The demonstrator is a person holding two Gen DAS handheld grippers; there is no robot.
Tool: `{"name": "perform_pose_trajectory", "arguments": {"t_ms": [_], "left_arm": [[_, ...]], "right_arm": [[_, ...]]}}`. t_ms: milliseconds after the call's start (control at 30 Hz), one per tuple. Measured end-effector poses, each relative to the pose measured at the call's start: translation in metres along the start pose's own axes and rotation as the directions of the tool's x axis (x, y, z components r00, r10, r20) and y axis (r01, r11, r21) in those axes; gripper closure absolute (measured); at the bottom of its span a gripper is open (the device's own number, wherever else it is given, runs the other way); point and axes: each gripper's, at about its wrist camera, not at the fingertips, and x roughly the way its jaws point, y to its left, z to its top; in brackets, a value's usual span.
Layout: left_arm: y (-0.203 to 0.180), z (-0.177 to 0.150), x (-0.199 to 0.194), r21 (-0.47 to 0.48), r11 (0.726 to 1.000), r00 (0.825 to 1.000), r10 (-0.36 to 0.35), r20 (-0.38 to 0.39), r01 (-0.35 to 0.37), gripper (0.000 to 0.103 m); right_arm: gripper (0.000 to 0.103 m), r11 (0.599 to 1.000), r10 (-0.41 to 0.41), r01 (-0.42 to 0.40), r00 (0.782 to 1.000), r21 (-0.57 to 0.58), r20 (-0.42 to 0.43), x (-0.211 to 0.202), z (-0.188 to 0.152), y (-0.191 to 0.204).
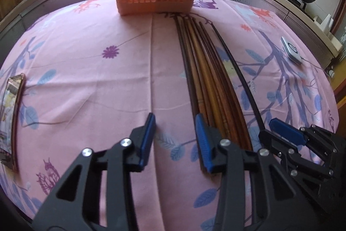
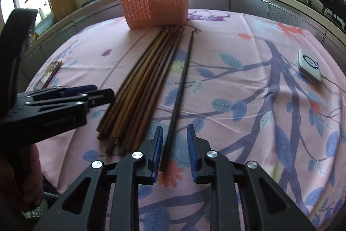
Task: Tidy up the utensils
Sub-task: 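Grasp one chopstick from the pile with the left gripper while the right gripper grasps another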
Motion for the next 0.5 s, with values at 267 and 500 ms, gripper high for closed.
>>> {"name": "perform_pose_trajectory", "arguments": {"t_ms": [267,500], "left_arm": [[-0.023,0.008,0.010,0.050,0.998,0.999,0.050,-0.001,-0.050,0.066],[-0.010,0.007,0.007,0.008,1.000,1.000,-0.003,-0.022,0.003,0.071]], "right_arm": [[0.103,0.999,-0.030,0.030,0.999,-0.034,0.011,0.002,0.005,0.000],[0.103,0.995,-0.100,0.101,0.994,-0.020,0.033,0.004,0.009,-0.016]]}}
